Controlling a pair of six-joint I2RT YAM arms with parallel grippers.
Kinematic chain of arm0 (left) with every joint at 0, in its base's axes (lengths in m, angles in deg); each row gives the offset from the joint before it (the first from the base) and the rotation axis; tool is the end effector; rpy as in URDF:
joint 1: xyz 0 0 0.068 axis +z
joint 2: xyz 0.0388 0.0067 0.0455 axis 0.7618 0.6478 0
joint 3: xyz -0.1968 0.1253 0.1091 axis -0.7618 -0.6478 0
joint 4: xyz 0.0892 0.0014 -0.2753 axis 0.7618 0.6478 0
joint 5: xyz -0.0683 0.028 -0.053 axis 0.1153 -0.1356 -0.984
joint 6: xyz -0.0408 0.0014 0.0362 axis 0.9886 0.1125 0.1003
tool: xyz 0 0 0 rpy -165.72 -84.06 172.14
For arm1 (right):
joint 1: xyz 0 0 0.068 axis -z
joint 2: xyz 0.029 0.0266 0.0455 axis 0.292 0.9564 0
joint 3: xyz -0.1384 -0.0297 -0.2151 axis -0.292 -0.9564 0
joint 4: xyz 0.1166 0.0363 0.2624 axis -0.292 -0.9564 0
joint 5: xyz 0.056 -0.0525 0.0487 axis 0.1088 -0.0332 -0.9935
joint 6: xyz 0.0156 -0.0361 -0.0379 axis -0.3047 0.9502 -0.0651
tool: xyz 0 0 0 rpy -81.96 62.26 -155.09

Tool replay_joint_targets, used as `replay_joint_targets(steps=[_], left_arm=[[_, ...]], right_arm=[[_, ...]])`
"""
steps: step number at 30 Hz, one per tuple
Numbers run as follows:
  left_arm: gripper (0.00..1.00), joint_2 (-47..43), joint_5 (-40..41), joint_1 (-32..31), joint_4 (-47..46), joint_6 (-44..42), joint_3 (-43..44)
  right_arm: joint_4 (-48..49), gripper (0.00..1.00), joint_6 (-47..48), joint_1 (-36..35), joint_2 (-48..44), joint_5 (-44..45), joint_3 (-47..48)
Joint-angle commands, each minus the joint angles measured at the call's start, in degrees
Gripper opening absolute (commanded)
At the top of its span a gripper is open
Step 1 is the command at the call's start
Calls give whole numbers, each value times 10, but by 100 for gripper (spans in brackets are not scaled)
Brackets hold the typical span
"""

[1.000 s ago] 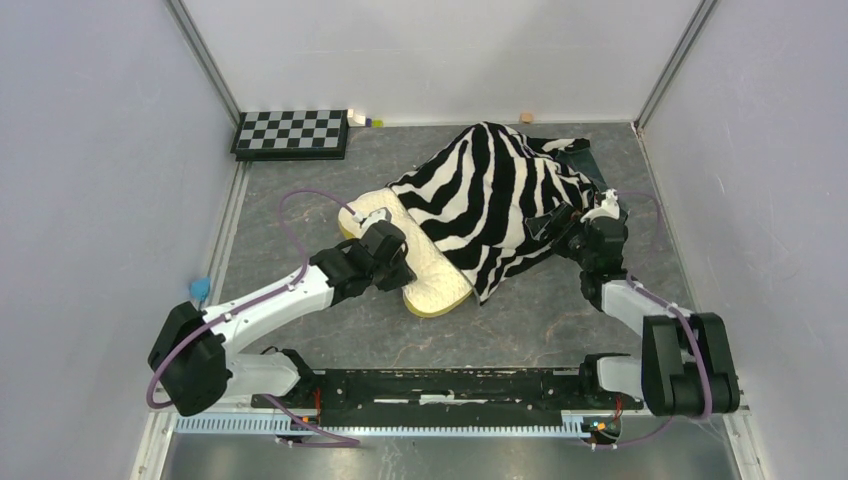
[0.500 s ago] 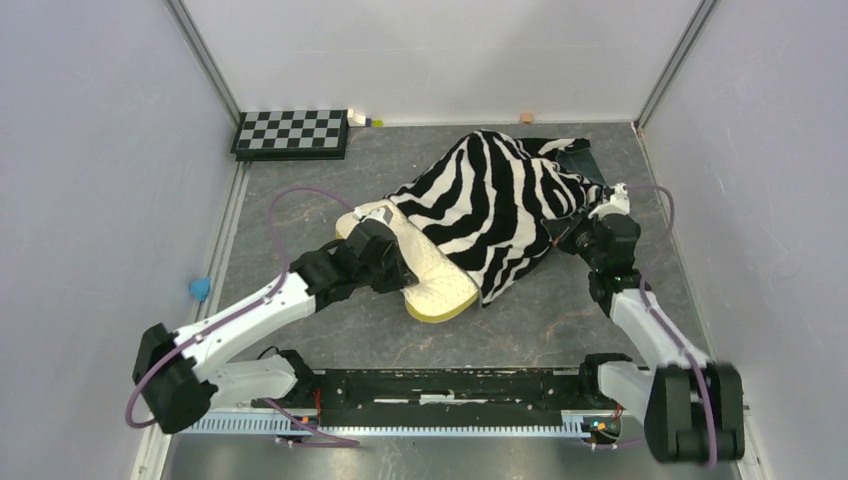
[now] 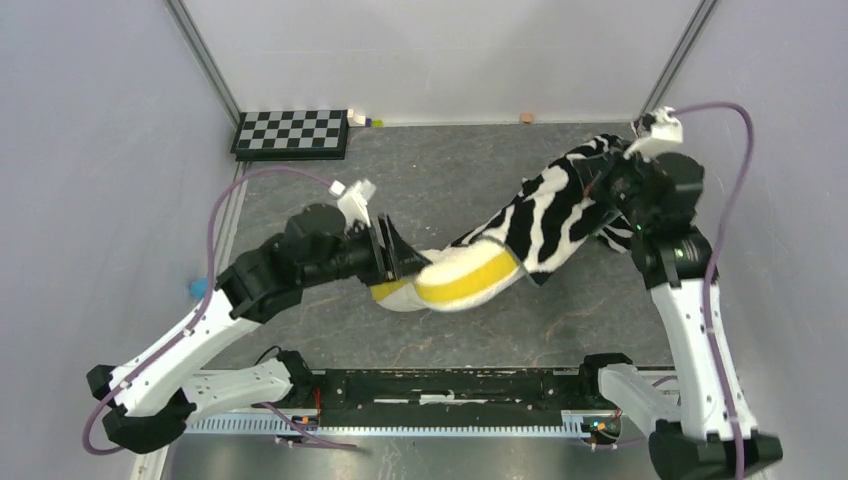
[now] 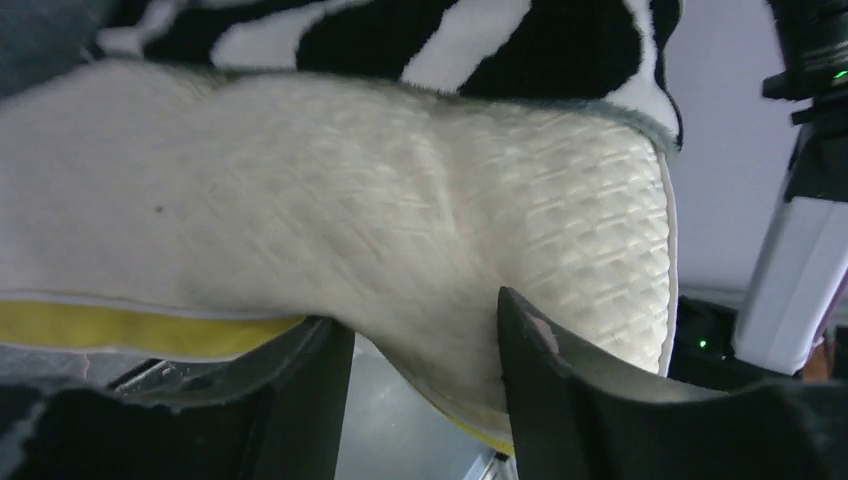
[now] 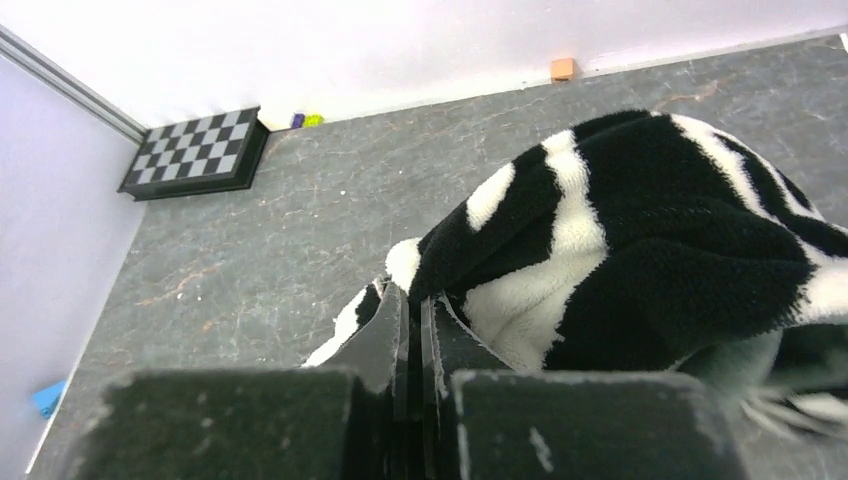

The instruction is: Put the pillow into the pillowcase

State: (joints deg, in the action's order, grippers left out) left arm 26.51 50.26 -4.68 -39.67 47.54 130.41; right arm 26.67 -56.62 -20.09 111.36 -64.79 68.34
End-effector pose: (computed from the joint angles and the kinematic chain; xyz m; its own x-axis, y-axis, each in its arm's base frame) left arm 0.1267 -0.1821 0.3831 -0.8483 -0.2094 -0.4863 0.2877 0.5887 -0.7554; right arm 0.2253 0.0185 0.4113 -0.2443 0.3843 -0.8903 -0.1325 0.8963 0.4232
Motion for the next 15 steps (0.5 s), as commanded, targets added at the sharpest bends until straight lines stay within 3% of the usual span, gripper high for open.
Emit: replay_joint_targets(steps=[1, 2, 5, 8, 10, 11, 15], left_arm=[[70, 56, -63, 119, -1, -1, 92], [75, 75, -94, 156, -13, -5, 93], [81, 145, -147, 246, -34, -33, 102], [97, 186, -100, 282, 0, -86, 131], [100, 193, -59, 307, 23, -117, 140], [100, 193, -28, 322, 35, -132, 141], [100, 180, 37, 379, 55, -169, 124]], right_arm=[[9, 0, 26, -90, 143, 102, 69], [18, 0, 27, -120, 187, 146, 81], [55, 0, 14, -170, 323, 167, 117], [68, 0, 22, -203, 450, 183, 190], [72, 3, 26, -207, 518, 172, 240], [67, 13, 30, -208, 538, 170, 268], [49, 77, 53, -213, 568, 161, 352]])
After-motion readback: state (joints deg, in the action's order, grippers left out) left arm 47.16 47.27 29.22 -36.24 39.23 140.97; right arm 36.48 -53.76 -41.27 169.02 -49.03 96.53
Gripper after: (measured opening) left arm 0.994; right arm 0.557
